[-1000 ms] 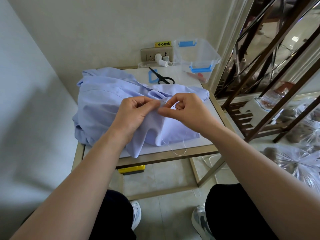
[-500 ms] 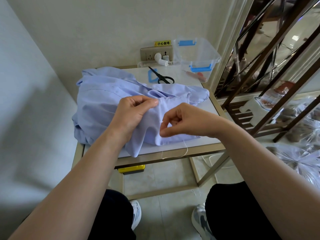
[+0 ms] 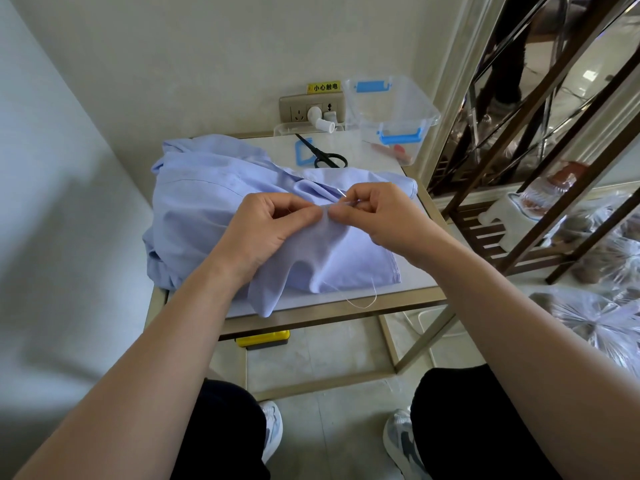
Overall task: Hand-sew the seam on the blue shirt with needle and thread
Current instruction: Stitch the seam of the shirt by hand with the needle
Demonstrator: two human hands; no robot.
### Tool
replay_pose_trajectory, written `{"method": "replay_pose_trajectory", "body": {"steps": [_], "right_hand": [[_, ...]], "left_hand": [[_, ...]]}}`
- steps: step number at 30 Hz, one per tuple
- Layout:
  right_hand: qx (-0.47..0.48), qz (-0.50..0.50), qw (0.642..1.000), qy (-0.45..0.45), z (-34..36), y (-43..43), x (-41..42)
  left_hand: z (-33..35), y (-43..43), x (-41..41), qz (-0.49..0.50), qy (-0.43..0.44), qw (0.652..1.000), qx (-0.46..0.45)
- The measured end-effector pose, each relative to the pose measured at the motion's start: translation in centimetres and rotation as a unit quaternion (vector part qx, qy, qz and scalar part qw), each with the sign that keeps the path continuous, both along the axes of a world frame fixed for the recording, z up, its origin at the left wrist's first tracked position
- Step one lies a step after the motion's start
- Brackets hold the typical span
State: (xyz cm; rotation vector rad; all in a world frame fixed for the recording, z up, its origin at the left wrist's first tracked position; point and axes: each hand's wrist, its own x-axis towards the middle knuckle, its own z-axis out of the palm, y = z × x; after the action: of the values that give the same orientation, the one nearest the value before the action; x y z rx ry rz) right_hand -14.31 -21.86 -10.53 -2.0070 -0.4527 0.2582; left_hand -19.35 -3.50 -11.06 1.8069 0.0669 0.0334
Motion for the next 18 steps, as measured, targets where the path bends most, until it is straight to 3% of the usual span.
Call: {"method": "replay_pose_trajectory", "body": {"steps": [8,18], "right_hand": [[-0.006,-0.005,1.000,-0.011,-0.7,-0.6,0.1],[0.018,-0.002,1.000,0.001,-1.0,-1.0,0.2]], "left_hand": [[-0.3,1.4,0.0,0.038,-0.011,0.991,0.125],[-0.2,1.6,0.3,0.016,-0.053,0.989,0.134]]}}
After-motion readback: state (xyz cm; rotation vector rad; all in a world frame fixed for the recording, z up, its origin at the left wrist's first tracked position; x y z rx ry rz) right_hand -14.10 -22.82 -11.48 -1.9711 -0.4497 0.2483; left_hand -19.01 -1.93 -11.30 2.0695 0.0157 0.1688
